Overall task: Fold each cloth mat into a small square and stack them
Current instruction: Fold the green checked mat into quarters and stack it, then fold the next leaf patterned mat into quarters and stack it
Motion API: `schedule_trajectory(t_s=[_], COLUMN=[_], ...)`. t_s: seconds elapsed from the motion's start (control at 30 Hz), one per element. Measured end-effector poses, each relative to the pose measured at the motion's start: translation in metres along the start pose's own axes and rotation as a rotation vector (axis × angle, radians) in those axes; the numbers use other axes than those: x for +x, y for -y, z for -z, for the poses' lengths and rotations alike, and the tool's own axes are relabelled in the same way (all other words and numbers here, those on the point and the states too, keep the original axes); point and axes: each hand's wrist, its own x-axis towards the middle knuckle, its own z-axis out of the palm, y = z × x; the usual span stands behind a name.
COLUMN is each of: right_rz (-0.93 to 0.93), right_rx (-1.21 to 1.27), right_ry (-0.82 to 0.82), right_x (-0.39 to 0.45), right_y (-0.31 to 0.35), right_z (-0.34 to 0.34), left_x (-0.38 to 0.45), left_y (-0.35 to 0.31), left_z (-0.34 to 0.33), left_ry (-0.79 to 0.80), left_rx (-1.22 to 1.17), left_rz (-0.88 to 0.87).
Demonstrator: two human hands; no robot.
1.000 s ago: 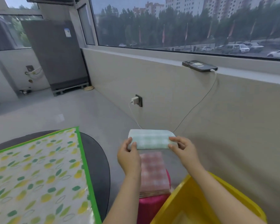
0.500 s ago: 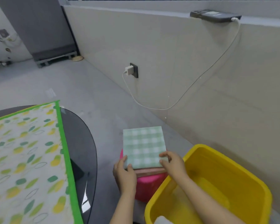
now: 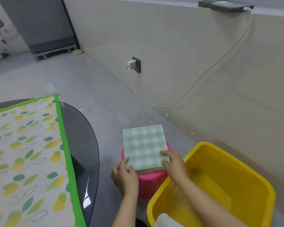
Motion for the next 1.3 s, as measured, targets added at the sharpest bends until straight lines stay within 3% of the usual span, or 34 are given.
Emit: schedule_trajectory(t_s=[0.27,0.4,0.57,0.7,0.93,1.3], right_rz=[-0.038,0.059,0.265,0.444,0.706,0.928], right_rx=[-0.144,-0.136,-0.029,0.047,0.099,0.103], right_ry=[-0.006,-0.080,-0.179,-0.264,-0.226,0.008], right_x=[-0.003,-0.010,-0.025,-0.050,-0.115,-0.201], right_y=[0.000,0.024,0.085,0.145,0.255,0.328], right_z=[0.002,0.020,0.059,0.090,0.099,-0.002], left_x=[-0.011,-0.032,-0.054,-0.063,-0.078,-0.080], left_y=[-0.020,-0.052,-0.116,-0.154,-0.177,-0.096], left_z=[0.005,0.010,0.043,0.096,0.221,0.384], left_ry=[-0.001,0.013,0.056,0.028,-0.021,-0.088], left_rx=[0.025,0.158,-0.026,-0.106,-0.033,0.330], left_rz=[0.114,-0.096,-0.258,-0.400,-0.563,-0.582])
